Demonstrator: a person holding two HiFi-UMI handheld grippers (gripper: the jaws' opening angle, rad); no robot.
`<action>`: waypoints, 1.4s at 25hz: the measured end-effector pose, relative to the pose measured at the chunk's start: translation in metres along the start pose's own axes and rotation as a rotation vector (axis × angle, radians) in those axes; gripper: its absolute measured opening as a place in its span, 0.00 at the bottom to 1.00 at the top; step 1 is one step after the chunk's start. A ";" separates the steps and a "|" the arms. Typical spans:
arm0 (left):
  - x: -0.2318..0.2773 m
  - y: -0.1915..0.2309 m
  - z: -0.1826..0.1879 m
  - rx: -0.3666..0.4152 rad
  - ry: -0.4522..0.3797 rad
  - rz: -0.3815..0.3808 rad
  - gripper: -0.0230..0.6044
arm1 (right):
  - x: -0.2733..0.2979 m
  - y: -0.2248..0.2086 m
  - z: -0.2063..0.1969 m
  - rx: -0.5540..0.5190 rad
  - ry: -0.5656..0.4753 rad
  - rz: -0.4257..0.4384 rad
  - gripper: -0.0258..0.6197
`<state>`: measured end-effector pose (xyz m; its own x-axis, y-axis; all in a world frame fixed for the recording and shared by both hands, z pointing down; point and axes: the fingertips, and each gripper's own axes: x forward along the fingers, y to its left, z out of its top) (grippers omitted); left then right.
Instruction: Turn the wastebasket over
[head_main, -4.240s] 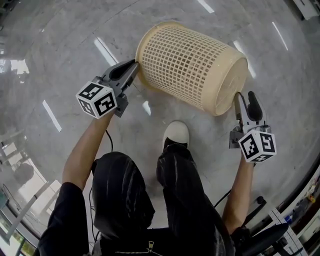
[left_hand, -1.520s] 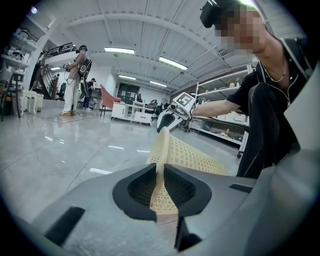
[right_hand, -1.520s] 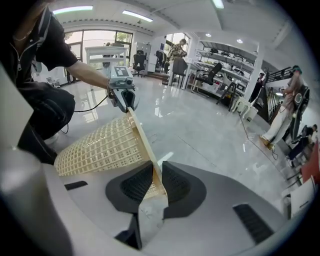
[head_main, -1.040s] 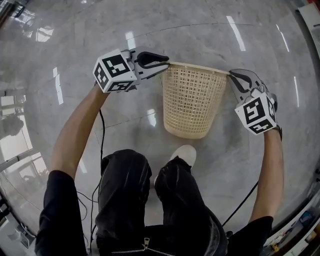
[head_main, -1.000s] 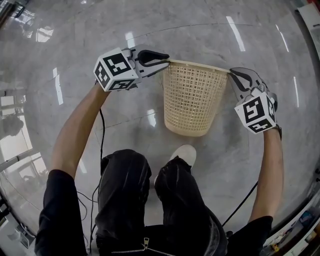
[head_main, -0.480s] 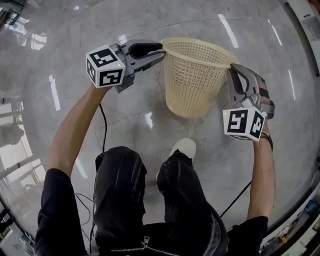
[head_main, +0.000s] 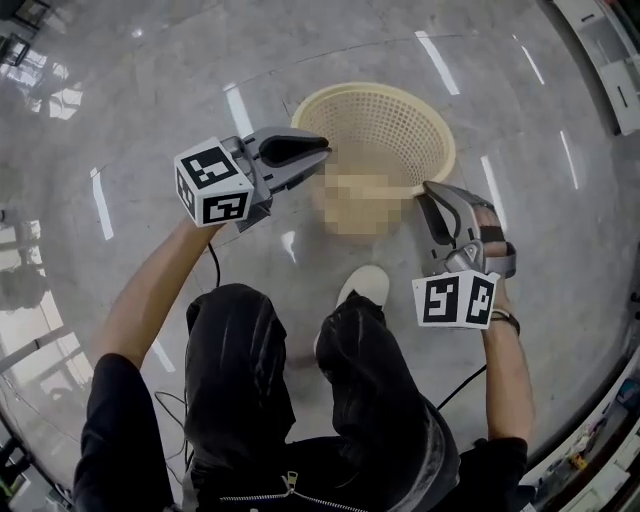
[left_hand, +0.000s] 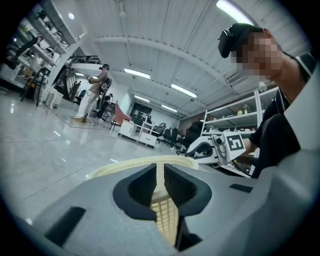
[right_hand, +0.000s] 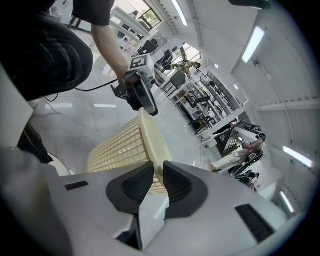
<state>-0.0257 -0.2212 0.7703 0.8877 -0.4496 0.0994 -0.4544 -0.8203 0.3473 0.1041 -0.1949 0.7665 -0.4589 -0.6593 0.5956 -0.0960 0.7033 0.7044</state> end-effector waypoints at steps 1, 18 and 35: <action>0.000 -0.001 -0.002 -0.014 -0.015 0.012 0.10 | -0.003 0.004 0.000 0.017 -0.008 0.013 0.11; -0.009 0.007 -0.010 -0.070 0.017 0.096 0.04 | -0.043 0.064 0.034 0.656 -0.268 0.581 0.14; -0.022 0.023 -0.035 -0.055 -0.010 0.145 0.04 | -0.021 0.124 0.058 0.666 -0.238 0.597 0.14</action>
<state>-0.0531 -0.2174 0.8090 0.8121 -0.5657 0.1433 -0.5729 -0.7260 0.3803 0.0507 -0.0781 0.8191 -0.7577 -0.1177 0.6419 -0.2391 0.9653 -0.1052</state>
